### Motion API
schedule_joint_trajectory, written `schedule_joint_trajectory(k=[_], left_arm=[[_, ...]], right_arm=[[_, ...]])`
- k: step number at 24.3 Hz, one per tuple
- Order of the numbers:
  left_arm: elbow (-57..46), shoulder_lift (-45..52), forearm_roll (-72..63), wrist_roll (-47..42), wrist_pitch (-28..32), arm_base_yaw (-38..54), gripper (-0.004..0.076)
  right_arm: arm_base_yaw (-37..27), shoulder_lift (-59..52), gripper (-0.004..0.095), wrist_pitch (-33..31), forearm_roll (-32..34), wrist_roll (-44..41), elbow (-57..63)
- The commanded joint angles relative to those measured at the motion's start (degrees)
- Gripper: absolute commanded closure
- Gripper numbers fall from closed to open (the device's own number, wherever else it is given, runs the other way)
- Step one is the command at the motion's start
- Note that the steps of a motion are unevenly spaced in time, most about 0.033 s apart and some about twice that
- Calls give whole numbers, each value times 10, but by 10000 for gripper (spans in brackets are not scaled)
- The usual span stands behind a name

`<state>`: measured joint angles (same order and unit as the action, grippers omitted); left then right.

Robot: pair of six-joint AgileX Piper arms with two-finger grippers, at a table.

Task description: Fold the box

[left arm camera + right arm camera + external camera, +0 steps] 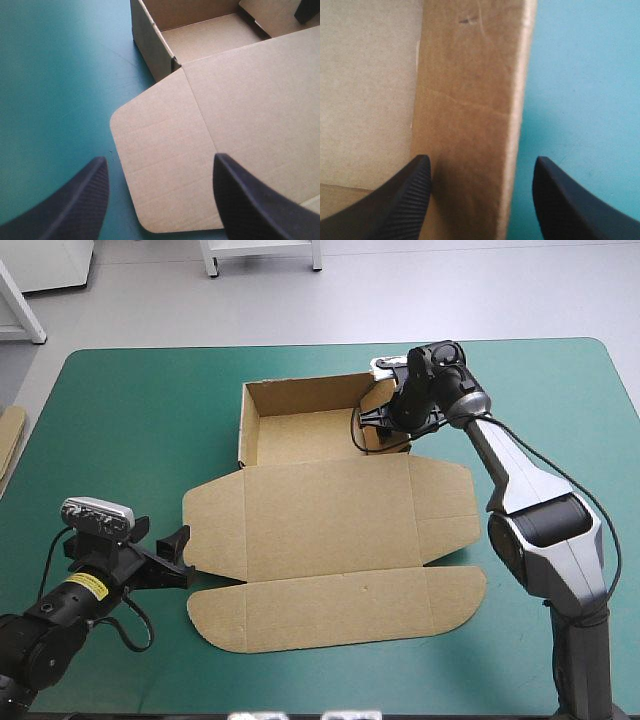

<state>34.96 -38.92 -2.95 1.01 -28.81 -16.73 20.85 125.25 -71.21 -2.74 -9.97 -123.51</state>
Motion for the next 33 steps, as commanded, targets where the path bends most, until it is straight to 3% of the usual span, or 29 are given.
schedule_joint_trajectory(k=[1,4,6,19,28,33], left_arm=[[16,2,-7,-5,35,-1,286],[16,2,-7,-5,34,-1,286],[16,2,-7,-5,31,-1,286],[16,2,-4,-5,28,-1,286],[16,2,22,-5,32,-1,286],[16,2,22,-5,32,-1,293]], right_arm=[[-3,-39,458,-2,5,6,-12],[-3,-39,662,-2,7,15,-12],[-3,-39,906,-2,7,21,-12],[-34,-39,921,-2,43,28,-10],[-148,-39,921,-2,19,39,-8],[-259,-40,921,-3,22,65,35]])
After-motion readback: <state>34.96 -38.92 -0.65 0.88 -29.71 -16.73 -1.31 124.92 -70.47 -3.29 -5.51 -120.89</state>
